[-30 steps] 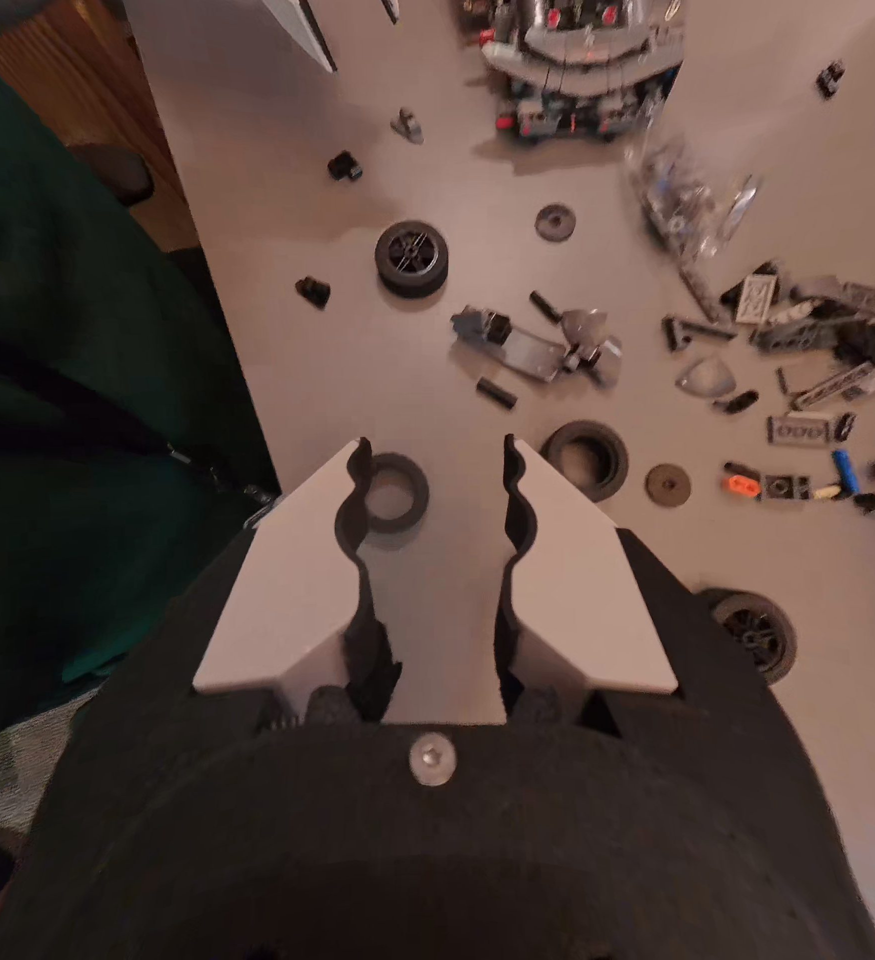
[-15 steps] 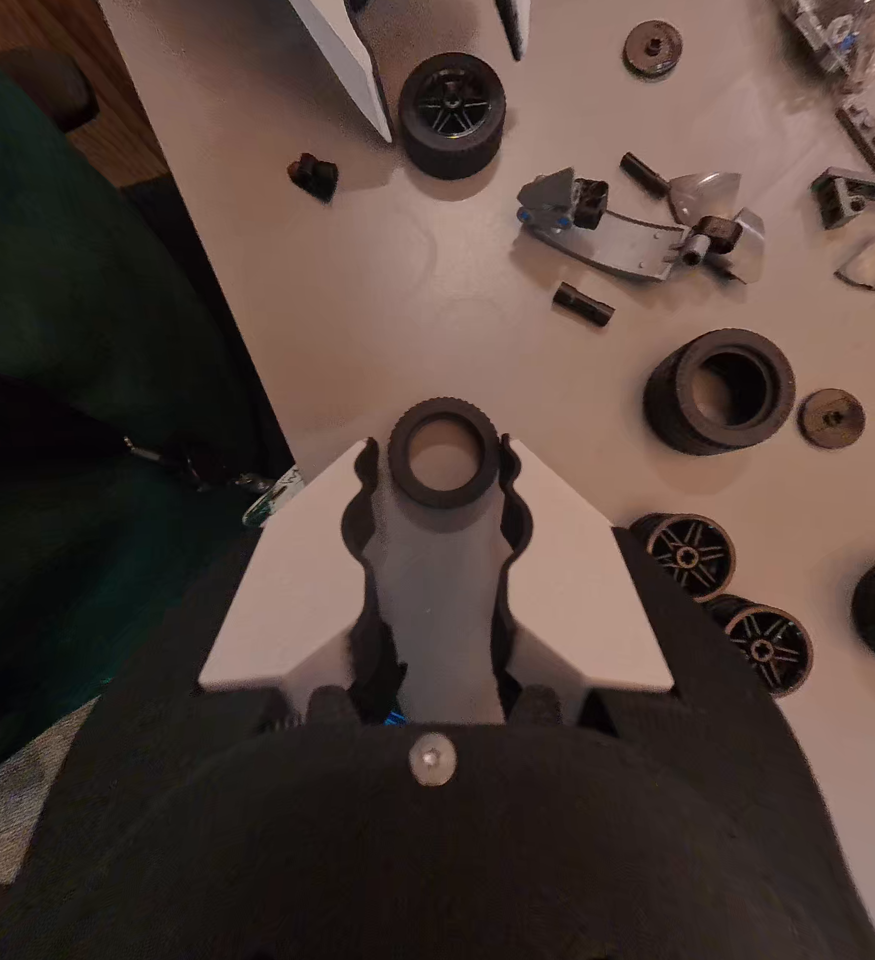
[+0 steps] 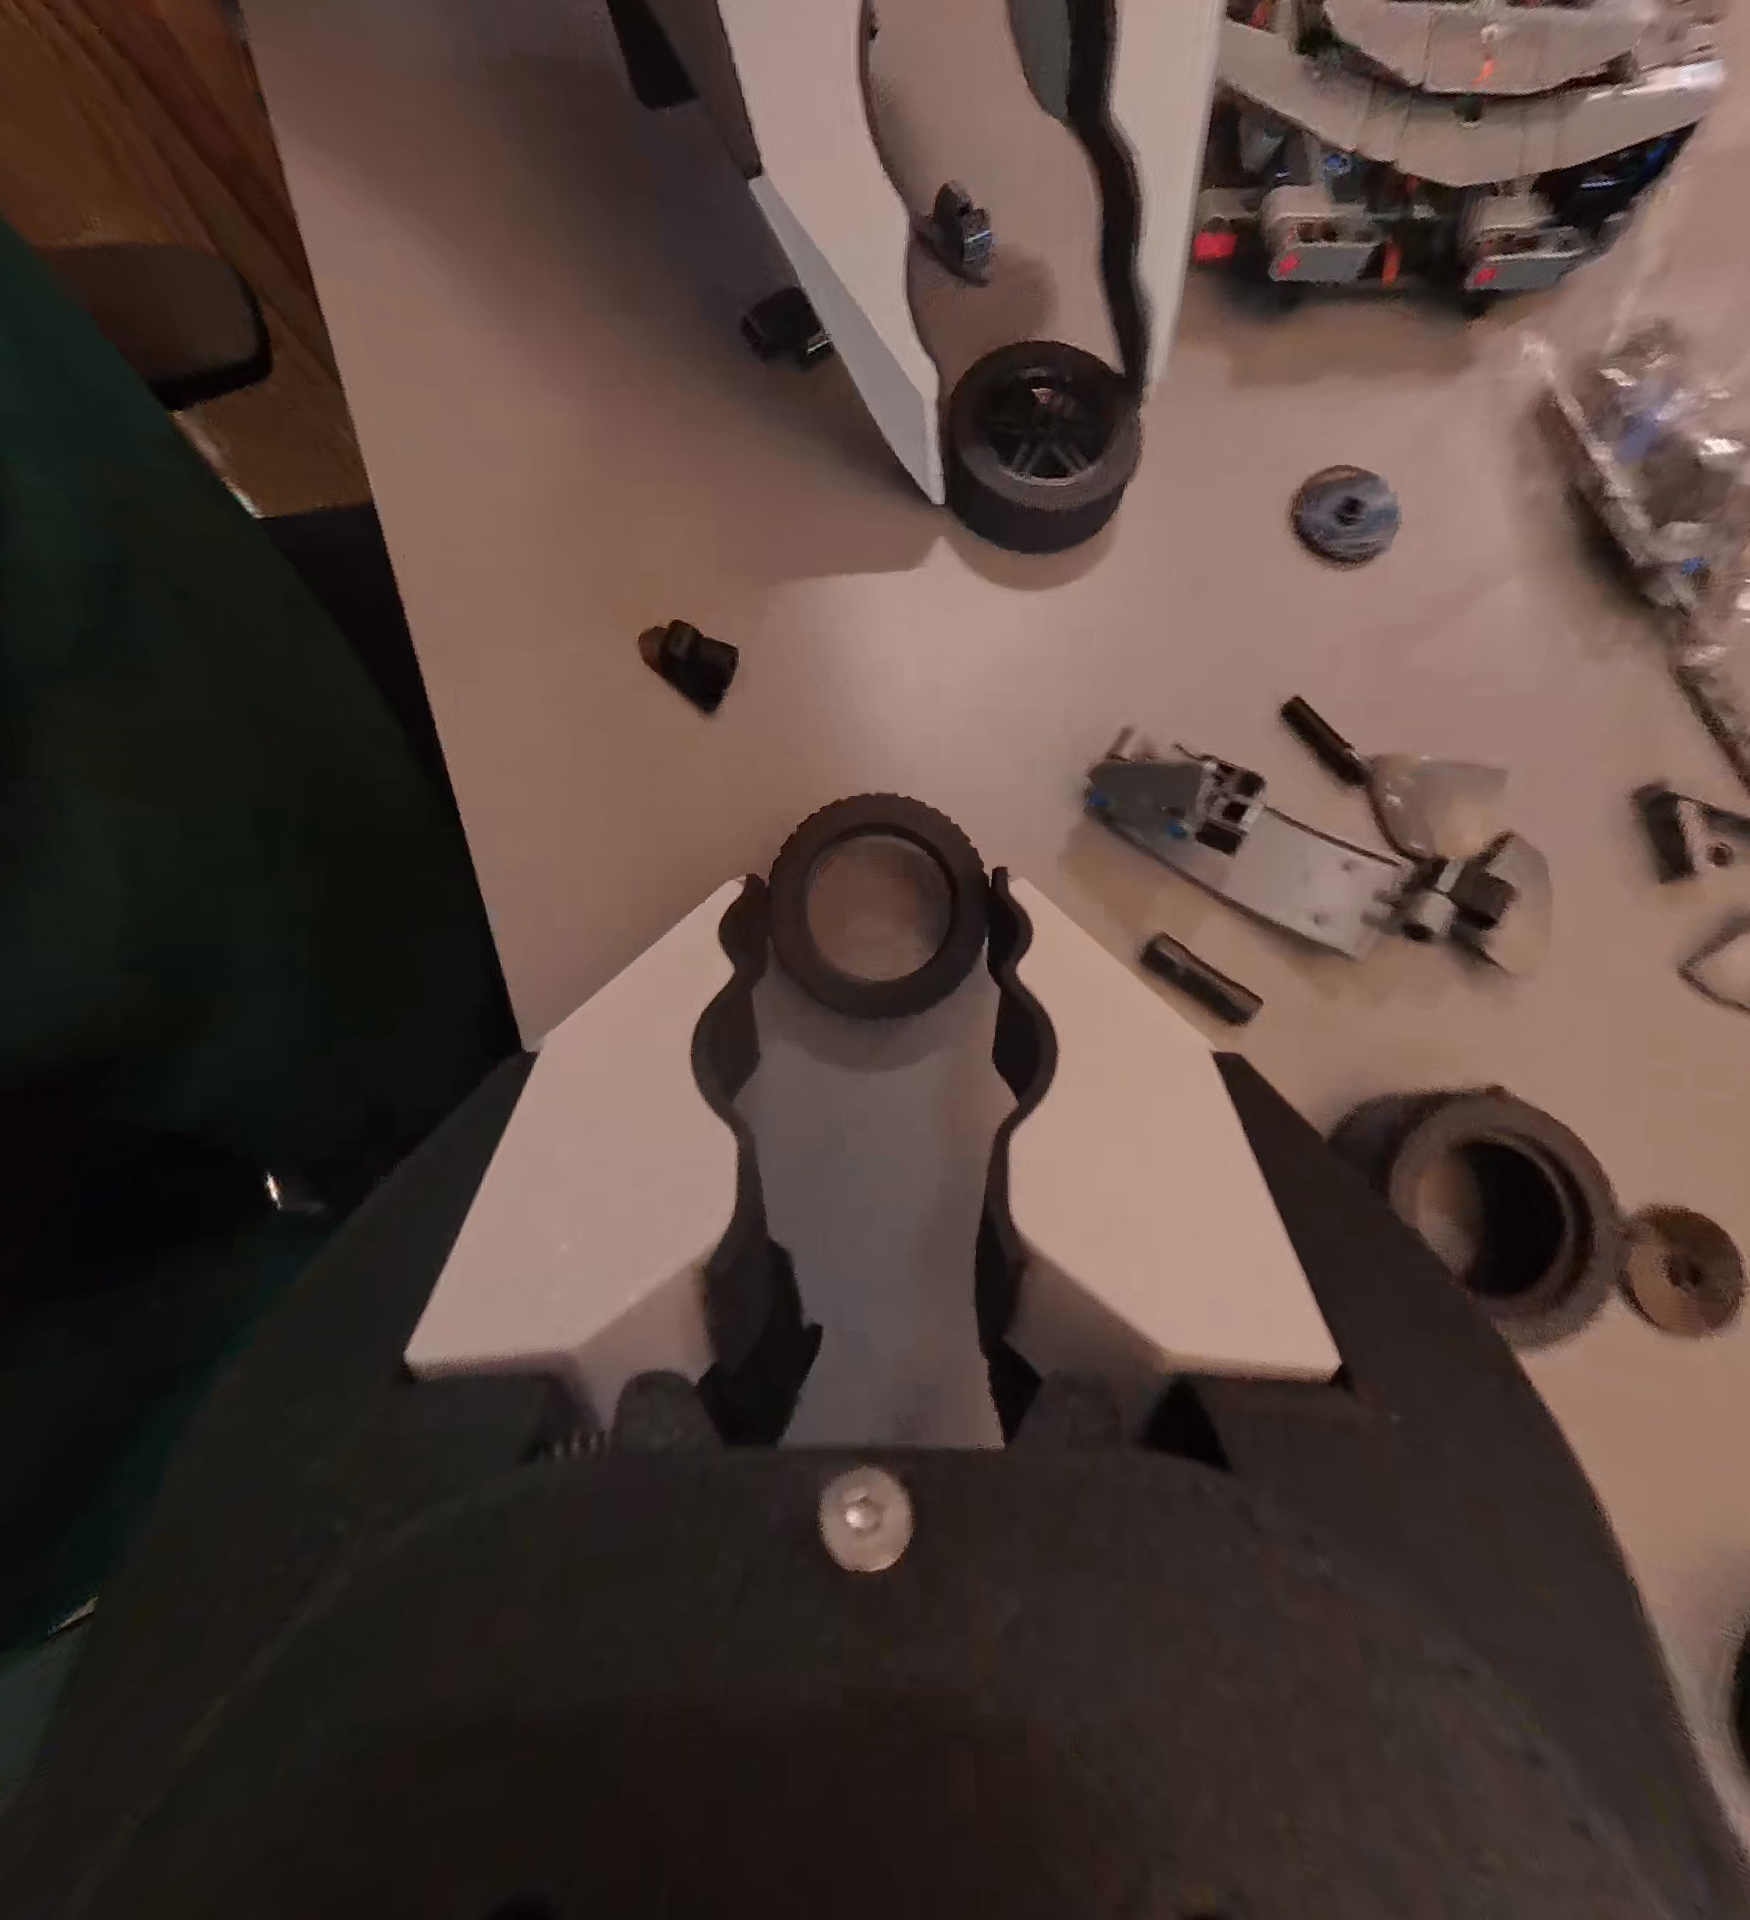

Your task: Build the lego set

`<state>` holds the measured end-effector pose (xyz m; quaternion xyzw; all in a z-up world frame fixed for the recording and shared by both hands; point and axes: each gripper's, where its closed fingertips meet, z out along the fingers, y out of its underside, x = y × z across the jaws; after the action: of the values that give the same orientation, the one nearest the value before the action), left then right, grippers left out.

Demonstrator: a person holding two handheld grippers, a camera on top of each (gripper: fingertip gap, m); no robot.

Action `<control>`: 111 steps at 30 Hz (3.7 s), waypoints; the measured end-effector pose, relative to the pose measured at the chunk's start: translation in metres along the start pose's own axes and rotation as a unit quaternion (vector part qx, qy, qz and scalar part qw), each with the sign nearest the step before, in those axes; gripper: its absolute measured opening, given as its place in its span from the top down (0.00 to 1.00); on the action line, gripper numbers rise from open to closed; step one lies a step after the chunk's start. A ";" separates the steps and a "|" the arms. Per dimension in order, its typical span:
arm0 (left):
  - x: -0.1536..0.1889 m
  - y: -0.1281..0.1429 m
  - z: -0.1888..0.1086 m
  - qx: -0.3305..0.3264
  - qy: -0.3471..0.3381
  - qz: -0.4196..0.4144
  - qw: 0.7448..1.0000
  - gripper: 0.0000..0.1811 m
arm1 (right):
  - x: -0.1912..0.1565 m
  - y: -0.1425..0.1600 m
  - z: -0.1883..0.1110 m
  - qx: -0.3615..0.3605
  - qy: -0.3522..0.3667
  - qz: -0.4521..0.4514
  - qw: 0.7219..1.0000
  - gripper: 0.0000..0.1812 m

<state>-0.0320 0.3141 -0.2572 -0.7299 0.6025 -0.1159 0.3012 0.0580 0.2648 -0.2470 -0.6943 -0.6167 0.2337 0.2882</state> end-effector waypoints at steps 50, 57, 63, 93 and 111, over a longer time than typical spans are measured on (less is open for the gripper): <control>-0.005 -0.049 -0.019 0.183 -0.037 0.081 0.979 0.73 | 0.124 0.028 -0.067 0.021 0.111 0.134 0.984 0.79; -0.006 -0.051 -0.020 0.187 -0.042 0.080 0.978 0.73 | 0.183 0.043 -0.106 -0.010 0.202 0.156 0.967 0.80; -0.005 -0.050 -0.019 0.184 -0.040 0.081 0.979 0.73 | 0.225 0.075 -0.092 -0.065 0.199 0.214 0.954 0.79; -0.023 -0.043 -0.051 0.130 -0.130 0.151 0.971 0.75 | 0.114 0.007 -0.188 0.081 0.264 0.117 0.954 0.76; -0.103 0.092 -0.087 -0.132 -0.223 0.083 0.962 0.70 | 0.145 -0.044 -0.077 0.181 0.162 0.041 0.969 0.78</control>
<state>-0.1781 0.3776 -0.2212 -0.7176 0.5886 0.1561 0.3378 0.0973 0.4034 -0.1560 -0.6840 -0.4801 0.2373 0.4953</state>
